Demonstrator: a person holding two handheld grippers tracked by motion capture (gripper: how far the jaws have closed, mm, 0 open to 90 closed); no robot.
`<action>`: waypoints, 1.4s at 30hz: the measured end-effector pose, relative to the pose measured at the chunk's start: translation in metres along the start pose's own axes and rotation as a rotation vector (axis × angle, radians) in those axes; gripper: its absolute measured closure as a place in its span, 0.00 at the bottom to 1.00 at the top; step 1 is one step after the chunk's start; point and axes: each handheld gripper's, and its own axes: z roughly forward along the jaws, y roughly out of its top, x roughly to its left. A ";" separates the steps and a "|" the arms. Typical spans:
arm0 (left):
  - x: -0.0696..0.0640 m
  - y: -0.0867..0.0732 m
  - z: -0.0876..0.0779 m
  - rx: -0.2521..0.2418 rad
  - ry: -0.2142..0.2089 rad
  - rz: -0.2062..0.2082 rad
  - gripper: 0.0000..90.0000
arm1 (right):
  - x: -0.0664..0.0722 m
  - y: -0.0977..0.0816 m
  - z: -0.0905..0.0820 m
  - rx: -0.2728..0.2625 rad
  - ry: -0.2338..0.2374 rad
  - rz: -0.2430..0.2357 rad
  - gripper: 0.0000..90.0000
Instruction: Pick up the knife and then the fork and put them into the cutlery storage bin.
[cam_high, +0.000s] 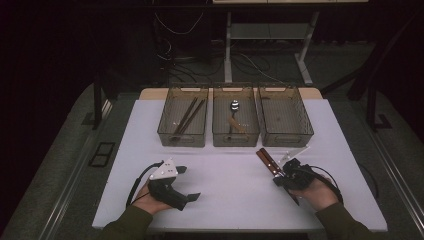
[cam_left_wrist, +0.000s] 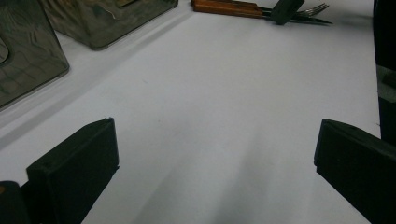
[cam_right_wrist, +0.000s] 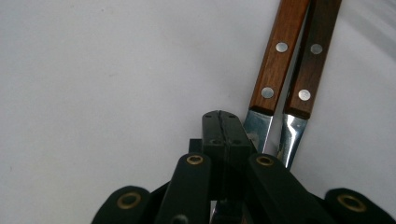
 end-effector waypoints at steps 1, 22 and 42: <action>0.000 0.000 0.000 0.000 0.000 0.000 0.00 | 0.000 0.000 0.000 0.001 0.000 0.003 1.00; 0.000 0.000 0.001 0.004 -0.004 0.000 0.00 | -0.011 -0.001 -0.008 -0.022 0.003 -0.006 1.00; 0.000 0.000 0.001 0.003 -0.006 -0.003 0.00 | -0.016 0.054 -0.005 0.174 -0.008 -0.119 0.82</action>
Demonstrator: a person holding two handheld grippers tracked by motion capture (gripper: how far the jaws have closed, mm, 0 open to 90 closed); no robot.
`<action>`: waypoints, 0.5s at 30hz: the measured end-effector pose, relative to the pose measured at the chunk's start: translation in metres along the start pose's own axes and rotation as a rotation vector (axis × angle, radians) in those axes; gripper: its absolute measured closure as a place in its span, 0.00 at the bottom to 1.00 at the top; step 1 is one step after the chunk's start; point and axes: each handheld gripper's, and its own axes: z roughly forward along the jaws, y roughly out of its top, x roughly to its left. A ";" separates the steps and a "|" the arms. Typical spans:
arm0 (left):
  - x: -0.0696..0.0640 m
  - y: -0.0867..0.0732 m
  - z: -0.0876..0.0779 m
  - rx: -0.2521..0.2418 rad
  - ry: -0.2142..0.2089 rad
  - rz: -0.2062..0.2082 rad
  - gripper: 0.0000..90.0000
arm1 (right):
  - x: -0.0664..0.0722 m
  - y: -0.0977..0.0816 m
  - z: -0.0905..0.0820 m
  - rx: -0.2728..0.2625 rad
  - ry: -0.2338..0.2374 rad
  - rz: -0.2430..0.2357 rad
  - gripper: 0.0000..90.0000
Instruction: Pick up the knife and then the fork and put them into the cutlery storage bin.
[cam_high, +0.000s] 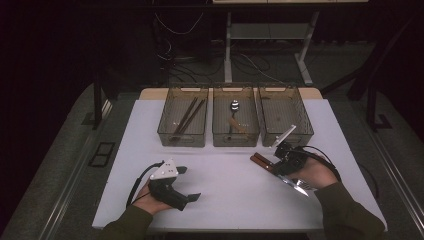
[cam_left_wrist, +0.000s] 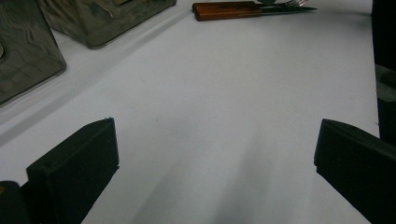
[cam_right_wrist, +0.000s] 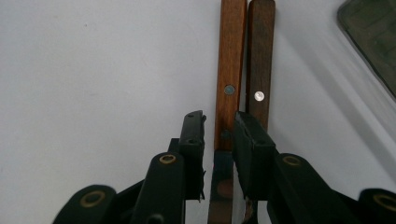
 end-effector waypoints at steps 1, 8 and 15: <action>0.000 0.000 0.000 -0.001 0.000 0.000 0.00 | 0.001 0.003 0.001 0.016 -0.003 -0.004 0.82; 0.000 0.000 0.000 0.001 -0.003 0.001 0.00 | 0.002 0.011 0.007 0.084 -0.022 -0.026 0.81; 0.000 0.000 0.000 0.005 -0.006 0.002 0.00 | 0.004 0.014 0.011 0.114 -0.034 -0.038 0.81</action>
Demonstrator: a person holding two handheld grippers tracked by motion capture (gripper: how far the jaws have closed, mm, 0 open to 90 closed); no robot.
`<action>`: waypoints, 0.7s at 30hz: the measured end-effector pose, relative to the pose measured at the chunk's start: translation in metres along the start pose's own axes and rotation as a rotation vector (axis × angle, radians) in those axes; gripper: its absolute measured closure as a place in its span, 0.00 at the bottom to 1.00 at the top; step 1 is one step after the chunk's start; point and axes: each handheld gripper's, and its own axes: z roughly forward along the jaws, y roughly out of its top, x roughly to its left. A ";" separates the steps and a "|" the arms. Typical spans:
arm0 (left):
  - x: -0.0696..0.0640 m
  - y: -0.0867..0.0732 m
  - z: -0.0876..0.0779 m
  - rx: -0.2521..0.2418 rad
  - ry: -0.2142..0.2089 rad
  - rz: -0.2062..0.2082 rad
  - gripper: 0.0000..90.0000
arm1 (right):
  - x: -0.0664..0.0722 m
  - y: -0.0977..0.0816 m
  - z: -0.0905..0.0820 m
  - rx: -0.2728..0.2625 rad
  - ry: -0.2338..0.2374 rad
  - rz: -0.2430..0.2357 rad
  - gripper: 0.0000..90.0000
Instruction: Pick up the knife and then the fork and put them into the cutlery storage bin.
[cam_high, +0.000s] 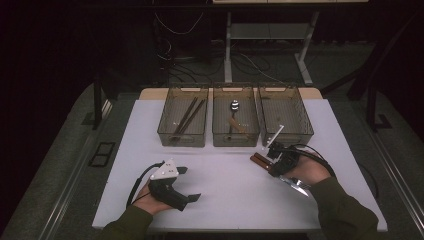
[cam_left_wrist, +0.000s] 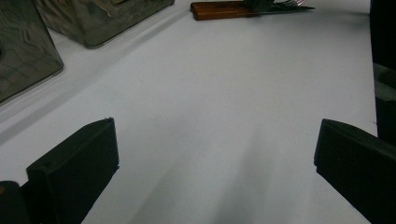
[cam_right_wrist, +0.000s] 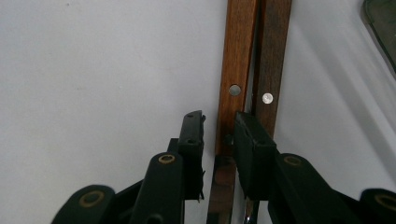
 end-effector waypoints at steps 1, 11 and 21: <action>0.000 0.000 0.000 0.001 -0.001 0.001 0.00 | 0.000 0.000 0.000 0.002 -0.002 -0.002 0.81; 0.000 0.000 0.000 0.001 -0.002 0.001 0.00 | 0.001 0.003 0.002 0.037 -0.031 -0.012 0.81; 0.000 0.000 0.000 0.001 -0.003 0.001 0.00 | 0.002 0.007 0.011 0.058 -0.030 -0.040 0.81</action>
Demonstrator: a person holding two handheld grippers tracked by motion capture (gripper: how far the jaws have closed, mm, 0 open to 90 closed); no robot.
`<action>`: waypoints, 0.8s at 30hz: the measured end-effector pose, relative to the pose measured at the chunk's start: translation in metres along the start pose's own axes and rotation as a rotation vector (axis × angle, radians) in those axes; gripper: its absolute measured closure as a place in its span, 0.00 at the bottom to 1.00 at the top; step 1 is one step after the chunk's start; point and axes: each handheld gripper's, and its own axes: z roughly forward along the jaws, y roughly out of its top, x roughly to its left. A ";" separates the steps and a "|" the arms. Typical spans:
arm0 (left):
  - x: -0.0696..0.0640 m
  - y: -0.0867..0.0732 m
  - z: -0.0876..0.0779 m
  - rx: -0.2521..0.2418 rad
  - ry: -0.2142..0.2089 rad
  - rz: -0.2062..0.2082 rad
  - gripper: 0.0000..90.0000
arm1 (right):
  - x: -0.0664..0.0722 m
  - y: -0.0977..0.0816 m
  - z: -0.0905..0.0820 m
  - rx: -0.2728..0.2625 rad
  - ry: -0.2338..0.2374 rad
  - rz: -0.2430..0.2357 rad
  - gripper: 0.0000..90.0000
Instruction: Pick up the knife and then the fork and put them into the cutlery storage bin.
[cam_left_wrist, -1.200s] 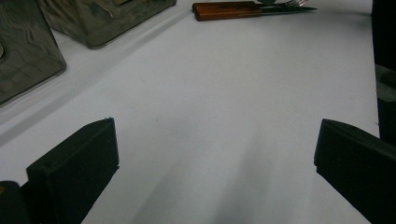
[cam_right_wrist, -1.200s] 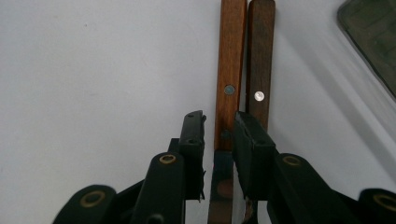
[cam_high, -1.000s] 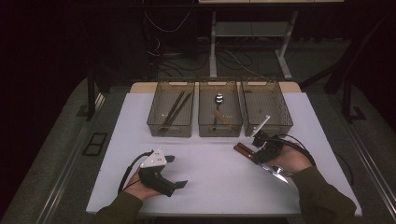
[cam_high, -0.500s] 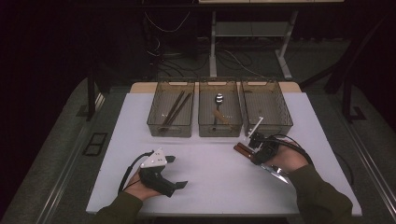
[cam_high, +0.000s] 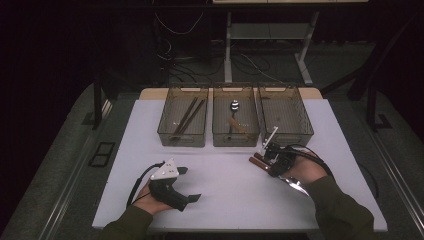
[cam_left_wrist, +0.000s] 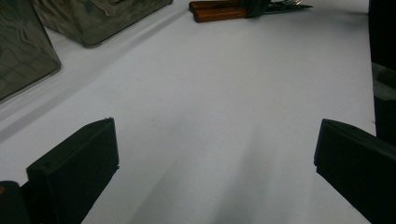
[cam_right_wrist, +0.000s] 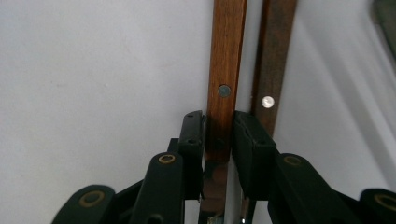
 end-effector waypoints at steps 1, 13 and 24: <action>0.000 0.000 0.000 0.000 0.000 0.000 0.00 | 0.001 0.001 0.001 0.002 0.012 0.004 0.81; 0.000 0.000 0.001 0.003 -0.003 -0.002 0.00 | 0.001 0.002 0.002 0.011 0.001 -0.019 0.85; 0.000 0.000 0.001 0.003 -0.004 -0.002 0.00 | 0.002 0.002 0.002 0.014 0.008 0.001 0.85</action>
